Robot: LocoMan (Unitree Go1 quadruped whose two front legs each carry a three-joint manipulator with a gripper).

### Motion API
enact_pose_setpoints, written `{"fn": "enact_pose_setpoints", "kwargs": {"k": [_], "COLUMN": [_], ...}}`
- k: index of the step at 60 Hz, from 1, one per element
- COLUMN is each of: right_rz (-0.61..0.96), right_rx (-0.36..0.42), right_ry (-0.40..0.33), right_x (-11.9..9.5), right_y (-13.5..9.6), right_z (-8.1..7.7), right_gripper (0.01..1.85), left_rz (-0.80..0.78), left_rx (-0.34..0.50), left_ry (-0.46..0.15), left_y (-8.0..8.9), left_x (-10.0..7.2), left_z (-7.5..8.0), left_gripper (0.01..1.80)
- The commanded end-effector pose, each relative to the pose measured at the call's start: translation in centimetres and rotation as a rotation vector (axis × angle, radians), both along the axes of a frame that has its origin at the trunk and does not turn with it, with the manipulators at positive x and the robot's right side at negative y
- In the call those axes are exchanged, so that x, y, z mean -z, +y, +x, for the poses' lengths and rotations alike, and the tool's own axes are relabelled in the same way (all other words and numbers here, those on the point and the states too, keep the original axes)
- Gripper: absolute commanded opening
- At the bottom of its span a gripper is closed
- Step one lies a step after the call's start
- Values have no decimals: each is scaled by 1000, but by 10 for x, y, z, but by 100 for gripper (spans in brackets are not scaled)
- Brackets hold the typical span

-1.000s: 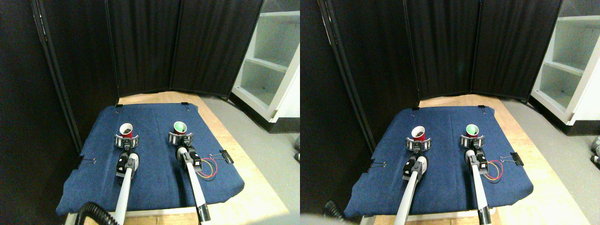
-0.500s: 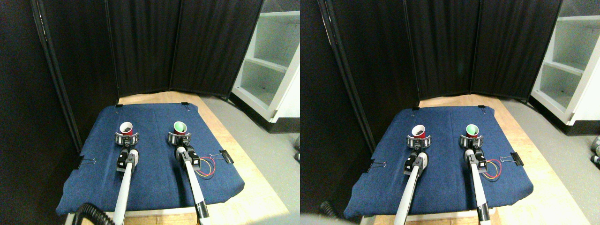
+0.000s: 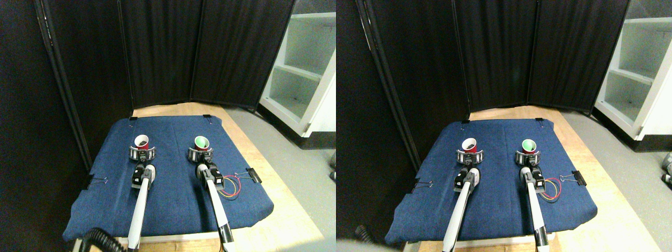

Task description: Pour (bimanual)

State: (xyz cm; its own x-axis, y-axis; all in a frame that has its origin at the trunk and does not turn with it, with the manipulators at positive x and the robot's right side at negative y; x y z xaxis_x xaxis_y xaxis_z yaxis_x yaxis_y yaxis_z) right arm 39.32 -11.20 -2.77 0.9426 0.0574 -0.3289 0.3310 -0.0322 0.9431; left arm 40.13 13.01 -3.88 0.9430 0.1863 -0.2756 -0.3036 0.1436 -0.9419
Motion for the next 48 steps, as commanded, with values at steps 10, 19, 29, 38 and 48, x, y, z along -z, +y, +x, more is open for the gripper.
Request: {"fn": "enact_pose_setpoints", "kwargs": {"k": [10, 19, 29, 38, 48], "right_rz": [-10, -65, -104, -122, -141], "right_rx": [2, 56, 75, 74, 82], "right_ry": [-28, -75, -94, -114, -129], "right_x": [0, 0, -1, -1, -3], "right_y": [3, 3, 3, 0, 0], "right_z": [4, 5, 5, 5, 3], "right_gripper": [96, 8, 1, 1, 1], "left_rz": [65, 176, 218, 232, 231], "left_rx": [-64, -181, -200, -187, -164], "left_ry": [-42, -78, -75, -71, -69], "left_y": [-2, -9, -10, -9, -10], "left_x": [2, -4, -3, -3, -6], "left_z": [4, 6, 6, 4, 0], "left_gripper": [97, 1, 1, 1, 1]}}
